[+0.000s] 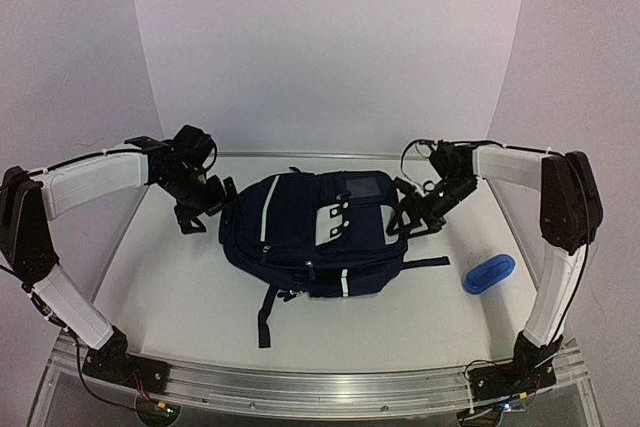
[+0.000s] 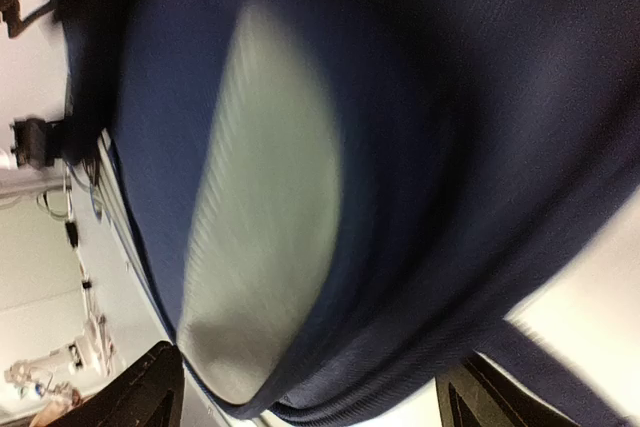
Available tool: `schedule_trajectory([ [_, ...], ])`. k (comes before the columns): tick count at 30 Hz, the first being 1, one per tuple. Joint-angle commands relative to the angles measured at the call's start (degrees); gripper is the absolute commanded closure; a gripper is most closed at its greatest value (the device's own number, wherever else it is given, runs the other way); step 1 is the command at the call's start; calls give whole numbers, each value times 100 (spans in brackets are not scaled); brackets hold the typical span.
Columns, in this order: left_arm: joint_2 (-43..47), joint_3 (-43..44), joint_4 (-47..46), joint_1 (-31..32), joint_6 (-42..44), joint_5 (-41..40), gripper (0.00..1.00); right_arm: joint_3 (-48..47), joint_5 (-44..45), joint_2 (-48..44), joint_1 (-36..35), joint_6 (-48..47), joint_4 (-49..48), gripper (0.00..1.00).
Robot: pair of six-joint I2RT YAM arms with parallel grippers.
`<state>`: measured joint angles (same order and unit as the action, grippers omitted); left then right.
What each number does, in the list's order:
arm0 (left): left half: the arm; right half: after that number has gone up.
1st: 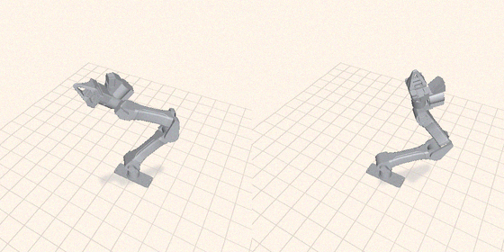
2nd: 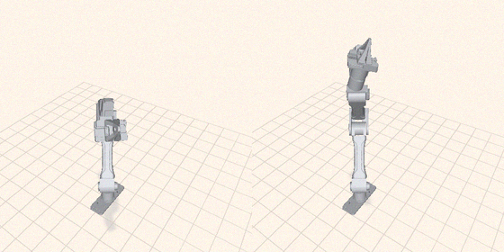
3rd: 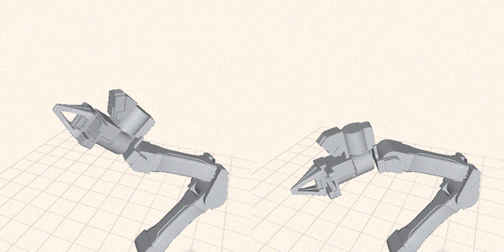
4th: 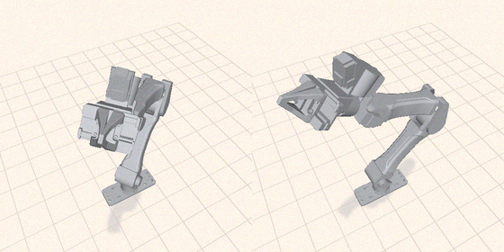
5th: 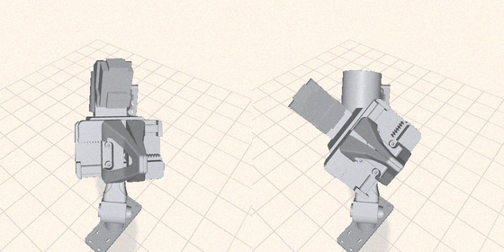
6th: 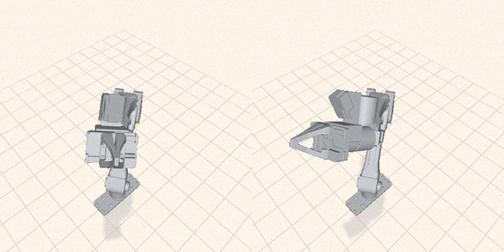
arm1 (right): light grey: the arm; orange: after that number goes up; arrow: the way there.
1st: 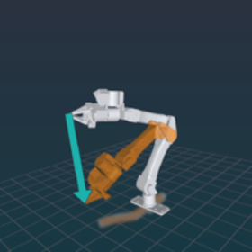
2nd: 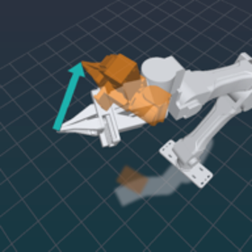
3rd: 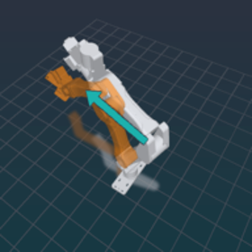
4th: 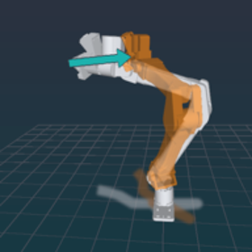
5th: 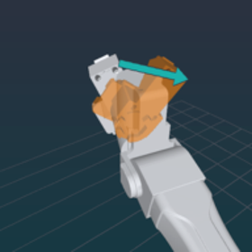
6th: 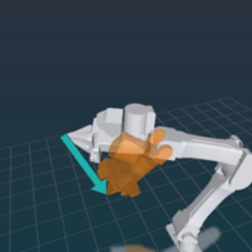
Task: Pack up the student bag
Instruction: Adjust the student bag at the center of the board.
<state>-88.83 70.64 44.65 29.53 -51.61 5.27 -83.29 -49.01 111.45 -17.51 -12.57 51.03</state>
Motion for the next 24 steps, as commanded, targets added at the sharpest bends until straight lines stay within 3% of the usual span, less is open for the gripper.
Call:
schedule_trajectory([
  [1,-404,803,-184,-487,742,565,0,-1080,-151,126,161,125,95,13],
  [5,-568,780,-194,-507,888,974,0,-869,-252,12,157,-30,306,11],
  [13,-360,-732,-1182,-488,323,1484,1,500,-328,-336,-86,-170,149,14],
  [16,-574,-793,-1533,-366,295,1682,8,421,-275,-141,-141,217,-318,21],
  [24,-1719,222,-1921,69,342,1982,37,-1305,-93,997,-84,739,-564,42],
])
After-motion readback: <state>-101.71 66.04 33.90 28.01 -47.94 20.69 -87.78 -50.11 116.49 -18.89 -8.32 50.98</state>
